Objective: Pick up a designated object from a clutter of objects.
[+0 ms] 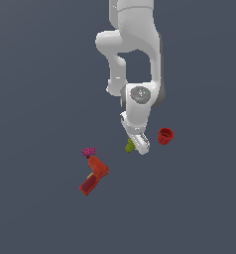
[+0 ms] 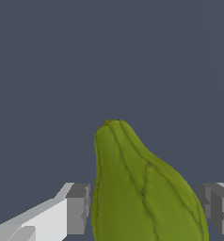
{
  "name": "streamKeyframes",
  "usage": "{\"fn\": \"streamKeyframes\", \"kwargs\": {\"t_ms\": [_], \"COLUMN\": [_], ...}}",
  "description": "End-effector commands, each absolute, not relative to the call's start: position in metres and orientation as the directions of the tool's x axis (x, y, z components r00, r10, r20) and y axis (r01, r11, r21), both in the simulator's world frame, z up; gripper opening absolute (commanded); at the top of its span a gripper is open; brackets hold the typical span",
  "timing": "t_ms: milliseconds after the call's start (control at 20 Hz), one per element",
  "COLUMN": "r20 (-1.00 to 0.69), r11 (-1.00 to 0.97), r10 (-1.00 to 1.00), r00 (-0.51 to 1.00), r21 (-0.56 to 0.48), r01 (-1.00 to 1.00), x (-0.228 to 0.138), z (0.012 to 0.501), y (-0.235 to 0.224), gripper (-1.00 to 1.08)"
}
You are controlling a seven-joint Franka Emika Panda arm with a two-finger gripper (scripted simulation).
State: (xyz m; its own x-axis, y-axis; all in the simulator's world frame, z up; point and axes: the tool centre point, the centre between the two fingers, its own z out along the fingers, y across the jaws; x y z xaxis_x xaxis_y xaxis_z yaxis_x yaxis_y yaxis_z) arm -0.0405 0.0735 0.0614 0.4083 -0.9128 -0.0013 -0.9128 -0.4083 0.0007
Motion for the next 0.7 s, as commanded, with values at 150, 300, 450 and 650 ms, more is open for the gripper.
{"fn": "streamKeyframes", "kwargs": {"t_ms": [150, 300, 450, 650], "r20": [-0.001, -0.001, -0.001, 0.001], "r11": [-0.407, -0.407, -0.406, -0.405], "r10": [-0.913, -0.913, -0.914, -0.914], "r00": [0.407, 0.407, 0.406, 0.405], "r21": [-0.001, -0.001, 0.000, 0.001], "r01": [-0.913, -0.913, -0.914, -0.914], "x": [-0.040, -0.041, -0.041, -0.042], "z": [0.092, 0.114, 0.141, 0.182], "y": [0.067, 0.062, 0.056, 0.047], "gripper": [-1.00, -1.00, -1.00, -1.00]}}
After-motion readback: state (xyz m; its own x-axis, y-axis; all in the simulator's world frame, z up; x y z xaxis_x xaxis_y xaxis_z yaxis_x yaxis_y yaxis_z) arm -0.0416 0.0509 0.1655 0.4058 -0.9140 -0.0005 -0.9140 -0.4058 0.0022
